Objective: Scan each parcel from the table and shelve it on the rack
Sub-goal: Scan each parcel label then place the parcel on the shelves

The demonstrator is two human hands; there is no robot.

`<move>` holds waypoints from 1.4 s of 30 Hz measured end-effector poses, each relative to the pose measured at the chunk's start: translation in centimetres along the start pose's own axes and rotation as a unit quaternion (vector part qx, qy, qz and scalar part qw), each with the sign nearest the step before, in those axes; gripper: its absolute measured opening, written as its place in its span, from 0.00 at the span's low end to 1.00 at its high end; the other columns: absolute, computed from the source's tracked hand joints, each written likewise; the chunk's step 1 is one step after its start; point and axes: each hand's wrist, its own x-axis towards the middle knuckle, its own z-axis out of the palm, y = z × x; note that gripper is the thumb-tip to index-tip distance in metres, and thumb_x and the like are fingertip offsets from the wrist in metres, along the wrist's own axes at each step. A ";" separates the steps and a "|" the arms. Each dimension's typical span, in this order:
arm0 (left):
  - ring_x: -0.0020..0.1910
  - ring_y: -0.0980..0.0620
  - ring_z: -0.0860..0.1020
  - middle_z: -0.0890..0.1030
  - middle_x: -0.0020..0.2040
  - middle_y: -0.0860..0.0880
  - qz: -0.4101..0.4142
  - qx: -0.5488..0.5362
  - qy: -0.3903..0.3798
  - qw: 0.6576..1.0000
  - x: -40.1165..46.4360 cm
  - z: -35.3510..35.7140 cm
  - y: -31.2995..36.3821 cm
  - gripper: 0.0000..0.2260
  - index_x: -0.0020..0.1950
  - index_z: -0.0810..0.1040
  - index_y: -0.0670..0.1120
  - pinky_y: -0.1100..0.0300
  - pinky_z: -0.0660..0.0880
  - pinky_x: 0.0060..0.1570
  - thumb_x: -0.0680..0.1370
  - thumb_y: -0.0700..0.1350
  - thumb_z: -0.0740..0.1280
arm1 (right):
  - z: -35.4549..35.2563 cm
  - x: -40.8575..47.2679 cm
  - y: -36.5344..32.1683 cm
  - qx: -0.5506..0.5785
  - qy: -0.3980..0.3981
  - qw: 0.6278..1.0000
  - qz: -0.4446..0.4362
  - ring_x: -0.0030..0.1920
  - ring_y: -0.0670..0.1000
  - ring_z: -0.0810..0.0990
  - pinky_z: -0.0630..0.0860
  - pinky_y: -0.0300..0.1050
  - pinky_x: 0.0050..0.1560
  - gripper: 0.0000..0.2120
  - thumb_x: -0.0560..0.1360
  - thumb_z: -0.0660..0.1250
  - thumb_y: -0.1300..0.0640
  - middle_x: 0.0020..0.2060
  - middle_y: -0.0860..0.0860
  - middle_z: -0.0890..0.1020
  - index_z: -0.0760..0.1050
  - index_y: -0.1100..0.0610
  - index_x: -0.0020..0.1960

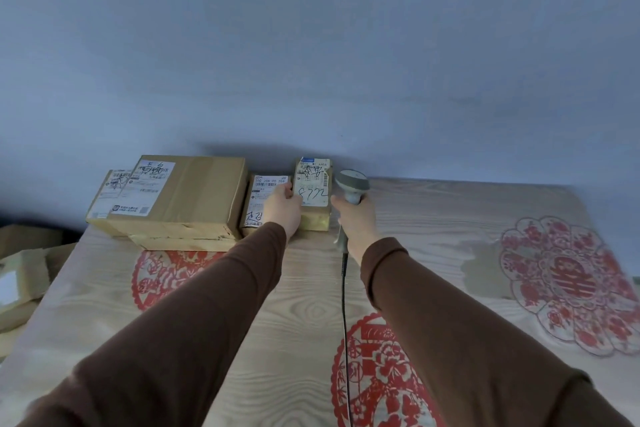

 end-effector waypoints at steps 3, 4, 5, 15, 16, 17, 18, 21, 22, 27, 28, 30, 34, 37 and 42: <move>0.60 0.44 0.81 0.83 0.63 0.46 0.011 0.046 0.008 0.999 1.6 1.1 -0.3 0.17 0.70 0.76 0.43 0.47 0.78 0.62 0.81 0.39 0.60 | 0.5 1.3 0.6 0.013 -0.012 1.000 0.013 0.35 0.49 0.76 0.73 0.46 0.39 0.09 0.76 0.73 0.62 0.39 0.51 0.80 0.77 0.58 0.54; 0.59 0.43 0.81 0.83 0.63 0.46 0.012 0.061 0.008 0.998 1.7 1.4 -0.1 0.17 0.70 0.76 0.43 0.49 0.78 0.60 0.82 0.38 0.60 | 0.6 1.7 0.8 0.022 -0.015 1.000 0.015 0.35 0.49 0.75 0.73 0.47 0.40 0.08 0.75 0.73 0.62 0.38 0.51 0.80 0.77 0.58 0.53; 0.59 0.43 0.80 0.82 0.62 0.46 0.015 0.078 0.008 0.997 1.6 1.5 0.3 0.17 0.70 0.75 0.42 0.50 0.78 0.59 0.82 0.37 0.59 | 0.7 2.1 0.8 0.027 -0.016 0.999 0.016 0.35 0.49 0.75 0.73 0.46 0.40 0.08 0.75 0.73 0.63 0.38 0.50 0.80 0.76 0.57 0.52; 0.59 0.40 0.79 0.81 0.64 0.41 0.011 0.145 -0.048 0.988 0.8 4.4 0.0 0.14 0.69 0.75 0.41 0.47 0.78 0.61 0.84 0.39 0.59 | -1.5 2.5 2.5 -0.010 0.023 1.000 0.011 0.45 0.52 0.83 0.80 0.53 0.50 0.13 0.72 0.74 0.63 0.49 0.54 0.87 0.79 0.57 0.56; 0.59 0.40 0.80 0.81 0.65 0.41 -0.003 0.118 -0.049 0.992 0.5 4.5 -0.2 0.15 0.71 0.73 0.41 0.48 0.78 0.61 0.84 0.39 0.59 | -1.8 2.4 2.6 -0.019 0.024 0.999 0.011 0.45 0.53 0.83 0.81 0.55 0.52 0.13 0.72 0.74 0.63 0.48 0.54 0.87 0.80 0.57 0.56; 0.57 0.41 0.80 0.80 0.65 0.41 -0.019 0.090 -0.050 0.994 0.2 4.5 -0.3 0.16 0.72 0.72 0.42 0.49 0.78 0.59 0.84 0.39 0.60 | -2.0 2.1 2.5 -0.027 0.023 0.999 0.008 0.45 0.53 0.84 0.81 0.57 0.54 0.12 0.72 0.74 0.64 0.47 0.53 0.87 0.80 0.56 0.55; 0.54 0.43 0.79 0.80 0.64 0.41 -0.028 0.063 -0.049 0.996 -0.1 4.6 -0.5 0.16 0.72 0.70 0.42 0.50 0.78 0.56 0.85 0.39 0.60 | -2.3 1.6 2.5 -0.029 0.021 0.999 0.004 0.46 0.54 0.84 0.81 0.58 0.55 0.12 0.72 0.74 0.64 0.47 0.52 0.87 0.79 0.55 0.54; 0.50 0.46 0.78 0.80 0.62 0.42 -0.021 -0.005 -0.044 0.999 -1.7 4.3 -0.7 0.14 0.70 0.69 0.44 0.52 0.76 0.52 0.85 0.40 0.62 | -3.4 -0.5 2.0 -0.011 0.018 1.000 -0.016 0.45 0.52 0.83 0.81 0.54 0.52 0.12 0.73 0.73 0.64 0.46 0.50 0.86 0.78 0.51 0.51; 0.53 0.46 0.79 0.80 0.62 0.43 -0.015 -0.027 -0.045 0.999 -2.3 4.1 -0.9 0.13 0.69 0.70 0.45 0.51 0.77 0.54 0.85 0.40 0.62 | -3.9 -1.4 1.8 0.000 0.015 1.000 -0.025 0.44 0.51 0.83 0.80 0.50 0.48 0.12 0.74 0.73 0.65 0.45 0.49 0.86 0.77 0.50 0.50; 0.62 0.48 0.79 0.81 0.65 0.49 -0.020 -0.143 -0.067 0.987 -6.8 2.7 -0.9 0.20 0.73 0.71 0.49 0.52 0.76 0.60 0.82 0.51 0.67 | -6.4 -6.7 0.1 0.043 0.006 0.997 -0.061 0.41 0.46 0.83 0.78 0.37 0.35 0.12 0.76 0.73 0.66 0.45 0.49 0.85 0.78 0.56 0.56; 0.61 0.50 0.80 0.82 0.64 0.50 -0.026 -0.166 -0.078 0.983 -7.8 2.2 -0.8 0.22 0.73 0.73 0.48 0.54 0.77 0.61 0.80 0.53 0.68 | -6.8 -8.1 -0.3 0.050 0.006 0.996 -0.070 0.42 0.46 0.83 0.78 0.35 0.34 0.13 0.76 0.72 0.67 0.47 0.50 0.85 0.78 0.58 0.58; 0.51 0.56 0.82 0.85 0.56 0.52 -0.010 -0.203 -0.110 0.973 -10.7 1.2 -0.2 0.14 0.67 0.78 0.48 0.62 0.78 0.51 0.82 0.50 0.68 | -7.8 -11.0 -1.1 0.058 0.007 0.994 -0.090 0.46 0.49 0.85 0.80 0.34 0.37 0.13 0.76 0.72 0.67 0.49 0.52 0.86 0.78 0.60 0.59; 0.56 0.54 0.78 0.82 0.62 0.52 0.029 -0.226 -0.165 0.960 -17.8 -1.5 0.5 0.14 0.70 0.72 0.52 0.56 0.73 0.60 0.84 0.48 0.66 | -9.6 -18.1 -2.1 0.052 0.005 0.990 -0.132 0.51 0.52 0.85 0.82 0.39 0.42 0.14 0.76 0.73 0.65 0.50 0.52 0.86 0.78 0.58 0.61; 0.65 0.47 0.77 0.76 0.70 0.49 0.053 -0.232 -0.223 0.945 -22.6 -3.9 0.6 0.13 0.67 0.69 0.58 0.46 0.69 0.72 0.85 0.46 0.66 | -11.1 -24.2 -2.9 0.055 0.001 0.985 -0.166 0.47 0.47 0.86 0.83 0.46 0.48 0.14 0.76 0.72 0.65 0.49 0.50 0.87 0.79 0.57 0.61; 0.59 0.49 0.80 0.82 0.63 0.49 0.110 -0.285 -0.242 0.921 -30.9 -6.9 1.8 0.19 0.73 0.67 0.54 0.50 0.73 0.65 0.84 0.47 0.68 | -13.5 -33.7 -4.6 0.030 0.011 0.970 -0.241 0.47 0.43 0.84 0.81 0.42 0.48 0.13 0.77 0.71 0.64 0.49 0.47 0.86 0.79 0.55 0.60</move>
